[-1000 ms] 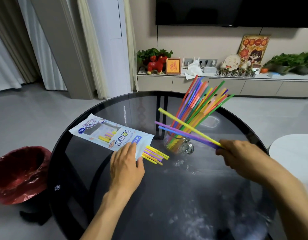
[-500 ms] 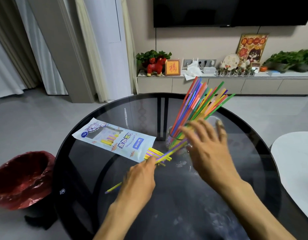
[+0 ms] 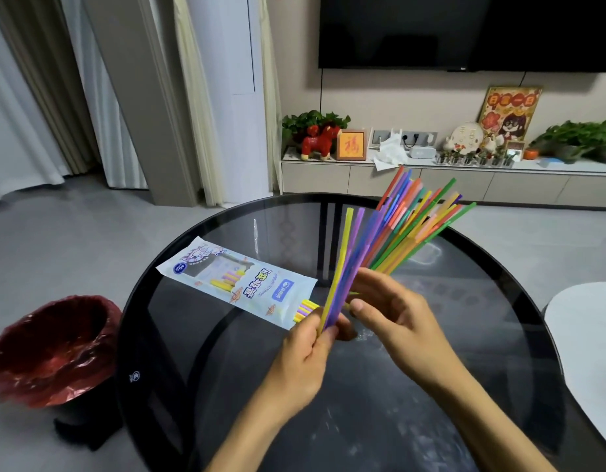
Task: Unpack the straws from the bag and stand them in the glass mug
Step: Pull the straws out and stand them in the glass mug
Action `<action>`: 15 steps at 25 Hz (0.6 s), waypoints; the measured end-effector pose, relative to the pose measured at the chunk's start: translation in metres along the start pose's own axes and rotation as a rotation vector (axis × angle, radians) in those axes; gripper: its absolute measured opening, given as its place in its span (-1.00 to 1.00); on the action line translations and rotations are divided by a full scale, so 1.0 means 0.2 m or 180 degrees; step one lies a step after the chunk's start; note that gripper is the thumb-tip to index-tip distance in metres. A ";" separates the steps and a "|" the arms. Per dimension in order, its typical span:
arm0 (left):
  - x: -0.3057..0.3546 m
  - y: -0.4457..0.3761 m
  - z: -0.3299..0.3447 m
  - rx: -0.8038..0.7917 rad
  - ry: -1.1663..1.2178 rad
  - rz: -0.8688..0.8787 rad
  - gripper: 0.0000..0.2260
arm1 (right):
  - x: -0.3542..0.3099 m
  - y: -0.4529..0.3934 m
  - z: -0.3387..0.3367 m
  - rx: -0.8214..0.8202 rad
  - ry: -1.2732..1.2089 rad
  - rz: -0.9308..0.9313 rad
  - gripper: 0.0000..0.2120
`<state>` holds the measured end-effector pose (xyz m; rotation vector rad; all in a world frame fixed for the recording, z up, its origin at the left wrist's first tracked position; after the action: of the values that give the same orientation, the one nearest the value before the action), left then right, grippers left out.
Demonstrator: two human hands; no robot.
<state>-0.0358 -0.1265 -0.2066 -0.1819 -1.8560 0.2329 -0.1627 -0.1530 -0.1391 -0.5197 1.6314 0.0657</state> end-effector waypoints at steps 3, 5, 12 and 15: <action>-0.03 0.01 0.07 -0.0434 -0.0206 -0.0075 -0.83 | 0.02 0.00 0.04 -0.0173 -0.0151 0.0025 -0.77; -0.06 0.02 0.11 -0.0716 -0.0257 -0.0138 -0.83 | 0.05 -0.01 0.02 -0.0166 -0.0258 0.0144 -0.82; -0.05 0.14 0.26 -0.2249 0.0293 -0.0615 -0.82 | 0.12 0.00 0.00 -0.0642 -0.0473 0.0658 -0.77; -0.06 0.18 0.27 -0.2451 0.0556 -0.0980 -0.81 | 0.15 -0.01 -0.02 -0.0379 -0.0538 0.0758 -0.82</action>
<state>-0.0847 -0.0989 -0.2418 -0.4211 -1.6889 -0.7013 -0.1664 -0.1641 -0.1677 -0.3969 1.5226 0.3760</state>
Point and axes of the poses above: each hand's wrist, its own y-axis away from the middle knuckle, its own z-axis out of the palm, x = y × z, the point moved 10 cm from there along -y, towards the middle knuckle, and after that the axes turned 4 degrees about z, right-handed, at the moved point
